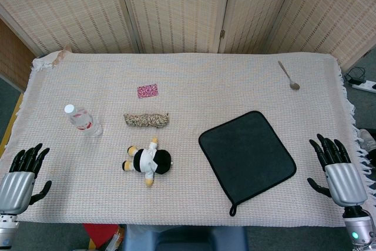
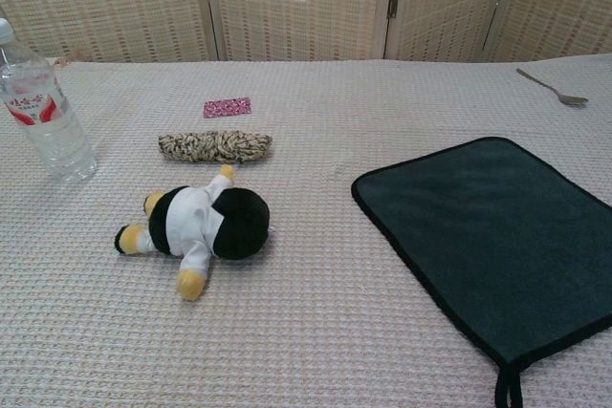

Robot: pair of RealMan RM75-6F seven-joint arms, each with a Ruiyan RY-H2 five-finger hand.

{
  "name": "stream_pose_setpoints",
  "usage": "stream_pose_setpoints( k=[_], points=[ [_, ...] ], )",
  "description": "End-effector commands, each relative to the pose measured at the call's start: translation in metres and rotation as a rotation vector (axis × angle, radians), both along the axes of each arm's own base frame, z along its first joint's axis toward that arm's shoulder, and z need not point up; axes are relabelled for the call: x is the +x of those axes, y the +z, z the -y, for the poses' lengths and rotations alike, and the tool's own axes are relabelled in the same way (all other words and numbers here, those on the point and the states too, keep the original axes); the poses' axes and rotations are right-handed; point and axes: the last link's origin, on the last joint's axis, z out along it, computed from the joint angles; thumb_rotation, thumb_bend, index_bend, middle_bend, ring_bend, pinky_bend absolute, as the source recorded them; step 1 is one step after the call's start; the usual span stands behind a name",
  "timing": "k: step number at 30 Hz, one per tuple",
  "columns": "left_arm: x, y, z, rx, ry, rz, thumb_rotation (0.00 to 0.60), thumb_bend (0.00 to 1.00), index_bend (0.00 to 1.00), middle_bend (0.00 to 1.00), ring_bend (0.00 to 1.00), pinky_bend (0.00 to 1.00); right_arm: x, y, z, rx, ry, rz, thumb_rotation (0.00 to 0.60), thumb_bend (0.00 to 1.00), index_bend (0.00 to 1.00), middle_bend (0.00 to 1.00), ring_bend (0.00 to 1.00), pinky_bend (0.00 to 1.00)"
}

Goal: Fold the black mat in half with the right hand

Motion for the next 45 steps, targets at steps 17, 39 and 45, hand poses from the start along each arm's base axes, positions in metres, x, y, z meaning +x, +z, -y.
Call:
stream_pose_setpoints(
  k=[17,39,45],
  points=[
    [0.000,0.004,0.000,0.012,0.007,0.006,0.600,0.42,0.00,0.00,0.00,0.00,0.045,-0.009,0.101,0.135,0.088,-0.007,0.600,0.26,0.12,0.00,0.00,0.00],
    [-0.008,0.009,-0.015,0.041,0.024,0.032,0.600,0.43,0.00,0.00,0.00,0.00,0.128,-0.126,0.247,0.348,0.085,-0.105,0.600,0.36,0.47,0.00,0.00,0.00],
    [-0.010,0.009,-0.015,0.038,0.030,0.034,0.600,0.43,0.00,0.00,0.00,0.00,0.129,-0.147,0.255,0.379,0.087,-0.162,0.600,0.37,0.48,0.00,0.00,0.00]
  ],
)
